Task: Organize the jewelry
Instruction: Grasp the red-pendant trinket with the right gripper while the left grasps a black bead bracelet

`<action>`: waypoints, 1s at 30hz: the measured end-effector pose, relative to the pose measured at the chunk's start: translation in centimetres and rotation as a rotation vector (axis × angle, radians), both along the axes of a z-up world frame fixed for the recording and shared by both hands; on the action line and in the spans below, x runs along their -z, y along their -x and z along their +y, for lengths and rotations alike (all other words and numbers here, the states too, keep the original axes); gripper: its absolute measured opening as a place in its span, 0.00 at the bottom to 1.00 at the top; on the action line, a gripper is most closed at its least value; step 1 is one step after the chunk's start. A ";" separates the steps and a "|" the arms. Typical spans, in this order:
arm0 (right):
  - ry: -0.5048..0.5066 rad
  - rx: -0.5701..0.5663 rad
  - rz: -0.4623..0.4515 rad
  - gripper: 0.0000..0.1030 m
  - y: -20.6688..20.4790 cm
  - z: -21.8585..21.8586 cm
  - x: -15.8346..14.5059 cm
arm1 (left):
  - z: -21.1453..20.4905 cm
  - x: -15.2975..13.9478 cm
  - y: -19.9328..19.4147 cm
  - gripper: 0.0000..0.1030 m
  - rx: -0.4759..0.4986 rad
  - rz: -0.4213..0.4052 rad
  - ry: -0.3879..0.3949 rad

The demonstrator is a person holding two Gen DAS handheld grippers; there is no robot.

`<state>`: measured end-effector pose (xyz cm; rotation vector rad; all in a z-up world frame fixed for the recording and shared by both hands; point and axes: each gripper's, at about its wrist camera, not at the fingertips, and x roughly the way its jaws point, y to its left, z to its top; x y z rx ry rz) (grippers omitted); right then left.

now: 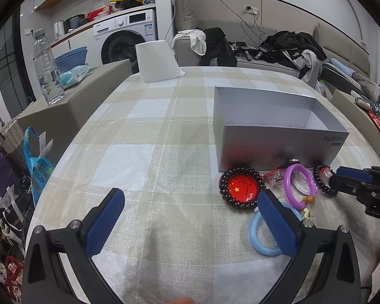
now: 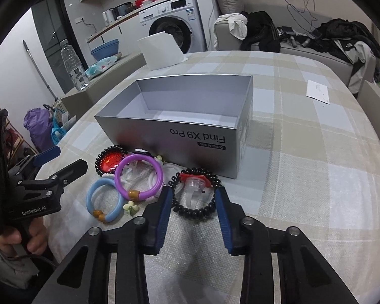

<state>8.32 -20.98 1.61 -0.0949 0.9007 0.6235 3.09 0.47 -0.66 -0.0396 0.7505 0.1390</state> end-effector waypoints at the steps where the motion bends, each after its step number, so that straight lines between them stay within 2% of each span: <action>1: 0.002 0.000 -0.005 0.30 -0.1 0.1 0.0 | -0.1 0.0 -0.1 0.99 0.007 0.000 0.003; 3: 0.007 -0.003 -0.007 0.27 -0.2 0.4 0.0 | -0.1 -0.1 -0.2 0.98 0.021 -0.002 0.009; 6: 0.010 -0.005 0.008 0.17 -0.5 0.5 0.2 | -0.1 -0.1 -0.5 0.87 0.034 0.006 0.009; 7: 0.016 -0.006 0.007 0.16 -0.5 0.6 0.3 | -0.1 0.0 -0.6 0.82 0.037 0.013 0.012; 8: 0.021 -0.009 0.005 0.15 -0.5 0.7 0.3 | -0.1 0.1 -0.7 0.78 0.038 0.020 0.014; 12: 0.034 -0.013 0.001 0.14 -0.4 0.8 0.4 | -0.2 0.4 -1.4 0.72 0.060 0.045 0.026; 13: 0.039 -0.009 -0.003 0.12 -0.4 0.8 0.4 | -0.2 0.4 -1.5 0.67 0.068 0.052 0.031; 16: 0.026 -0.008 -0.004 0.10 -0.4 0.5 0.4 | -0.3 0.7 -2.1 0.59 0.076 0.078 0.034; 20: -0.006 -0.010 -0.021 0.10 -0.2 0.1 -0.2 | -0.3 1.1 -2.6 0.43 0.071 0.109 0.045; 22: -0.028 -0.012 -0.038 0.10 0.1 -0.3 -0.7 | -0.3 1.3 -2.7 0.41 0.075 0.115 0.064; 24: -0.042 -0.014 -0.047 0.10 0.3 -0.6 -1.1 | -0.3 1.2 -2.7 0.32 0.083 0.113 0.075; 26: -0.050 -0.018 -0.053 0.10 0.4 -0.6 -1.2 | -0.5 1.1 -2.7 0.15 0.100 0.112 0.080; 28: -0.053 -0.021 -0.051 0.10 0.4 -0.6 -1.1 | -0.7 1.0 -2.6 0.06 0.120 0.112 0.092; 30: -0.051 -0.026 -0.051 0.10 0.4 -0.5 -1.1 | -0.8 0.9 -2.5 0.06 0.128 0.106 0.089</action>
